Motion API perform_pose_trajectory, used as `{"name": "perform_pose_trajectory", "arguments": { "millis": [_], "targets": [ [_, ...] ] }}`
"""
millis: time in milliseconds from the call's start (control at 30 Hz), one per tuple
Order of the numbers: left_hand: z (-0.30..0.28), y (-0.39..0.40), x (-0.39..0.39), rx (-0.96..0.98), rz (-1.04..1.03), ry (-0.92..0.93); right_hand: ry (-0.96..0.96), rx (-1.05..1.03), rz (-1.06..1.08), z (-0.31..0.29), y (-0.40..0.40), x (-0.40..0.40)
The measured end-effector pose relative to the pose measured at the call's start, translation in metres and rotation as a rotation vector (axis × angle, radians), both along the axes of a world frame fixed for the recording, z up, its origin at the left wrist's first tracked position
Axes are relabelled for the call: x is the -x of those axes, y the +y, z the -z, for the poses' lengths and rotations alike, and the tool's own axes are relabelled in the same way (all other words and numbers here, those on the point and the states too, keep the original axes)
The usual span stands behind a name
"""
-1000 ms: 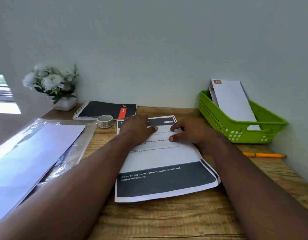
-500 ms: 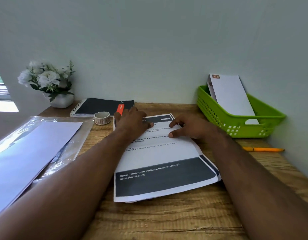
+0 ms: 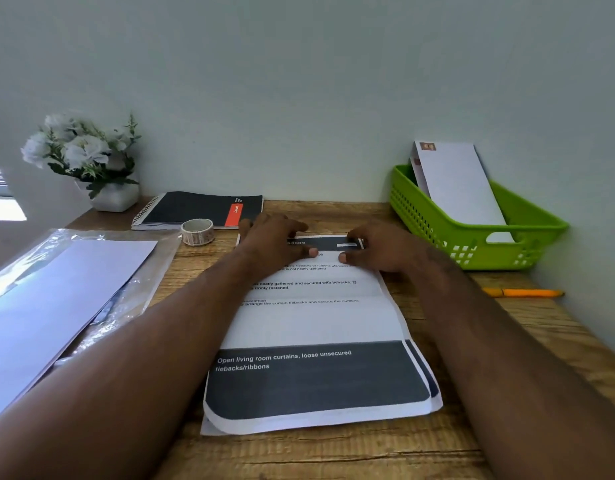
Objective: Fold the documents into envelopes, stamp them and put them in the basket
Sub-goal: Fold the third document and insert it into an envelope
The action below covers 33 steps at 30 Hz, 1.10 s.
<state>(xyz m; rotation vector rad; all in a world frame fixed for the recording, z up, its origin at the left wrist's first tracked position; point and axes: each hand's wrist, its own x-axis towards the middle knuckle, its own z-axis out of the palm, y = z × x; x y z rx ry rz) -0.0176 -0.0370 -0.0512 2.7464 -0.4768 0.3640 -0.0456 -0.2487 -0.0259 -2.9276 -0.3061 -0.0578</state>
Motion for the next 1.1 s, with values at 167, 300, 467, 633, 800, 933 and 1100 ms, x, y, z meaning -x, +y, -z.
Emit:
{"name": "perform_pose_trajectory", "arguments": {
  "millis": [167, 300, 467, 633, 800, 933, 1100],
  "targets": [
    [-0.001, 0.001, 0.001, -0.03, 0.032, -0.008, -0.09, -0.141, -0.061, 0.011, -0.003, -0.008],
    [-0.001, -0.001, 0.001, -0.056, 0.011, -0.093, -0.166, -0.363, -0.064, 0.012, 0.001, -0.005],
    [-0.014, -0.001, 0.006, -0.007, -0.013, -0.417, -0.285, -0.78, -0.039, 0.017, 0.002, -0.012],
    [-0.012, -0.013, 0.009, -0.099, 0.012, -0.857, -0.745, -0.387, -0.045, 0.004, 0.007, -0.007],
    [-0.016, -0.026, 0.025, -0.209, 0.083, -0.414, -0.291, -0.126, -0.091, -0.003, 0.017, 0.006],
    [-0.014, -0.033, 0.033, 0.008, -0.062, -0.066, -0.049, -0.117, -0.095, -0.005, 0.021, 0.011],
    [0.005, -0.033, 0.022, -0.041, -0.056, -0.003, -0.111, -0.116, -0.014, 0.001, 0.03, 0.007]
  ]
}}
